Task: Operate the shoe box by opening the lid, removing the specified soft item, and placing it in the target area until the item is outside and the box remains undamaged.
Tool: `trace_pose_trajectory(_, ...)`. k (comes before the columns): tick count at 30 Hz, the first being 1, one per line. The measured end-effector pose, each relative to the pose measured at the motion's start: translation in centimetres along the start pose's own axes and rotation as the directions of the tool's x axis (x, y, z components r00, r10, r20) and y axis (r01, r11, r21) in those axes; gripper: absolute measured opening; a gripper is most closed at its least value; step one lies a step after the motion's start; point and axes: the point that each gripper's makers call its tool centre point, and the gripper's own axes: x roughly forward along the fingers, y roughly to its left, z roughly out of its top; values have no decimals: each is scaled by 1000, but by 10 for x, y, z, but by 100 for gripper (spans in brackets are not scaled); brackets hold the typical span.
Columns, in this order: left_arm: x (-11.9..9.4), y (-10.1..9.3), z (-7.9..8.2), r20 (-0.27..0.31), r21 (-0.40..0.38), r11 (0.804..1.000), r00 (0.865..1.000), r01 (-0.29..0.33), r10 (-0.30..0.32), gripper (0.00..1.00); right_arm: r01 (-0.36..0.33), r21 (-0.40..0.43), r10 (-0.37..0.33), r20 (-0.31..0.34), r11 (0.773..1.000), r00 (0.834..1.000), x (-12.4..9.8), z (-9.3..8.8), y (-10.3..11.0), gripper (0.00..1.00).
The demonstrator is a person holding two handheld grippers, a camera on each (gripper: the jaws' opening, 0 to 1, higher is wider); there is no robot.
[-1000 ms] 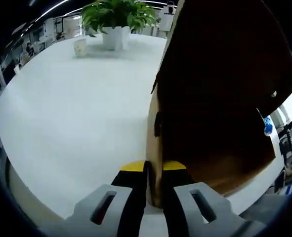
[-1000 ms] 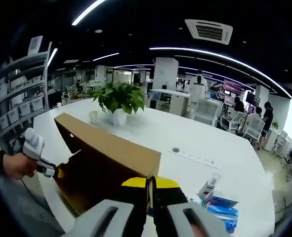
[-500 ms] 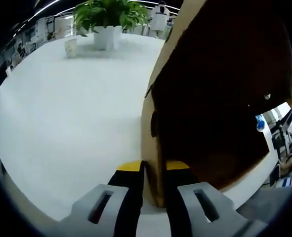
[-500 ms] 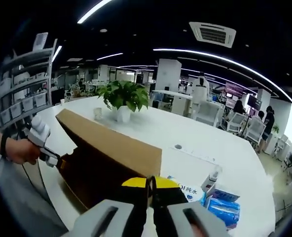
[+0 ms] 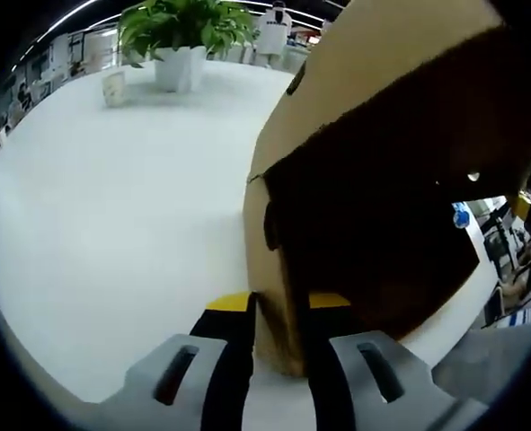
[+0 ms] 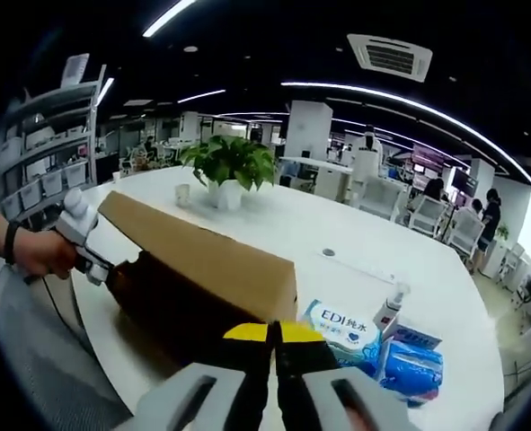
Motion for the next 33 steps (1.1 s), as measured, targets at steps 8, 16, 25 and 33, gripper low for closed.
trace_pose_trajectory(8,0,-2,0,3,2,1000,1000,28,-28,21,-3,13,3,-9,1000,1000,-2,-10,5,0)
trace_pose_trajectory(16,0,-3,0,1,10,999,999,43,-43,22,-12,37,14,-37,999,999,-2,-25,10,0)
trace_pose_trajectory(25,-3,-3,-3,3,18,997,997,75,-75,25,-32,51,35,-67,998,997,4,-39,18,0)
trace_pose_trajectory(33,-6,-1,-3,-2,44,995,996,87,-87,26,-42,71,49,-90,997,995,9,-48,24,0)
